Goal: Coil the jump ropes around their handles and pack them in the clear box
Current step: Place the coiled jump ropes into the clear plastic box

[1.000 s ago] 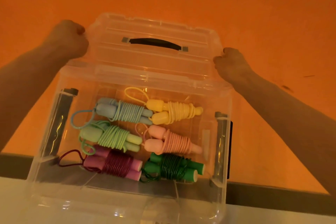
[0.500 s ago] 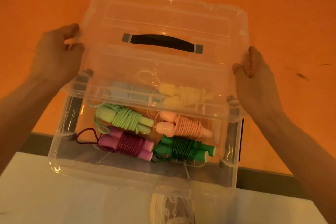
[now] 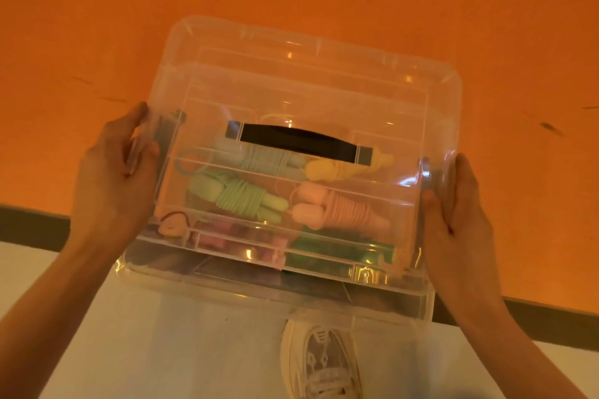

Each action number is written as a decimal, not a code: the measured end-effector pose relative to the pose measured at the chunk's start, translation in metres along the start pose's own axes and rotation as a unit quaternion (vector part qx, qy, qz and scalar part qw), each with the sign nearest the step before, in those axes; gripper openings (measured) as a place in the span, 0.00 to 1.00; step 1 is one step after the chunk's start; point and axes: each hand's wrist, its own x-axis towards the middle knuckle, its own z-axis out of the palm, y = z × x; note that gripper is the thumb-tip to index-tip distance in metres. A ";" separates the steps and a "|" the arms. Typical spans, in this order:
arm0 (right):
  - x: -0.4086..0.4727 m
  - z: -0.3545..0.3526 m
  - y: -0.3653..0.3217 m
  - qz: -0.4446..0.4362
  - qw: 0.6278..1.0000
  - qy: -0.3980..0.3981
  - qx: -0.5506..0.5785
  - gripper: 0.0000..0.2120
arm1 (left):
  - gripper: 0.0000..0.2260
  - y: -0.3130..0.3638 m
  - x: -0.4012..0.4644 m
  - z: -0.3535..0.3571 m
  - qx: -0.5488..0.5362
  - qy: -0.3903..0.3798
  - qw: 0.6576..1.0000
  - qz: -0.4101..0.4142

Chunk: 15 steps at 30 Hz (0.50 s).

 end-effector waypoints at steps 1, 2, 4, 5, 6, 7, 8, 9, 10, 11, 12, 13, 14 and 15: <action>-0.004 0.001 0.001 0.002 1.000 0.001 0.001 0.28 | 0.19 -0.003 -0.004 0.000 0.005 0.000 1.000 -0.001; -0.008 0.002 0.001 0.004 1.000 0.002 0.009 0.28 | 0.19 -0.005 -0.007 -0.001 0.007 0.000 1.000 -0.002; -0.013 0.002 0.001 0.008 1.000 0.001 0.022 0.27 | 0.19 -0.009 -0.015 -0.003 0.008 0.002 1.000 0.006; -0.015 0.002 0.001 0.006 1.000 0.000 0.021 0.27 | 0.19 -0.010 -0.019 -0.003 0.009 0.003 1.000 0.015; -0.017 0.001 0.002 0.005 1.000 0.001 0.017 0.27 | 0.19 -0.010 -0.022 -0.004 0.011 0.005 1.000 0.024; -0.019 0.002 0.003 0.003 1.000 0.002 0.012 0.28 | 0.19 -0.011 -0.025 -0.004 0.015 0.007 0.999 0.032; -0.021 0.002 0.004 0.001 1.000 0.003 0.006 0.29 | 0.19 -0.009 -0.027 -0.004 0.016 0.009 0.999 0.037; -0.024 0.003 0.005 -0.001 1.000 0.003 0.001 0.30 | 0.19 -0.008 -0.030 -0.004 0.013 0.011 0.999 0.039; -0.026 0.003 0.006 -0.002 1.000 0.003 -0.005 0.31 | 0.19 -0.007 -0.033 -0.004 0.008 0.014 0.999 0.039; -0.028 0.003 0.007 -0.005 1.000 0.003 -0.009 0.31 | 0.19 -0.006 -0.035 -0.004 0.007 0.015 0.999 0.041; -0.030 0.004 0.009 -0.008 1.000 0.005 -0.014 0.31 | 0.19 -0.007 -0.037 -0.004 0.006 0.016 0.999 0.043; -0.031 0.004 0.009 -0.011 1.000 0.006 -0.016 0.31 | 0.19 -0.009 -0.038 -0.004 0.007 0.018 0.999 0.043; -0.033 0.004 0.010 -0.013 1.000 0.008 -0.016 0.31 | 0.19 -0.011 -0.039 -0.005 0.007 0.019 0.999 0.043; -0.034 0.004 0.010 -0.013 1.000 0.007 -0.015 0.31 | 0.19 -0.012 -0.040 -0.005 0.008 0.018 0.999 0.041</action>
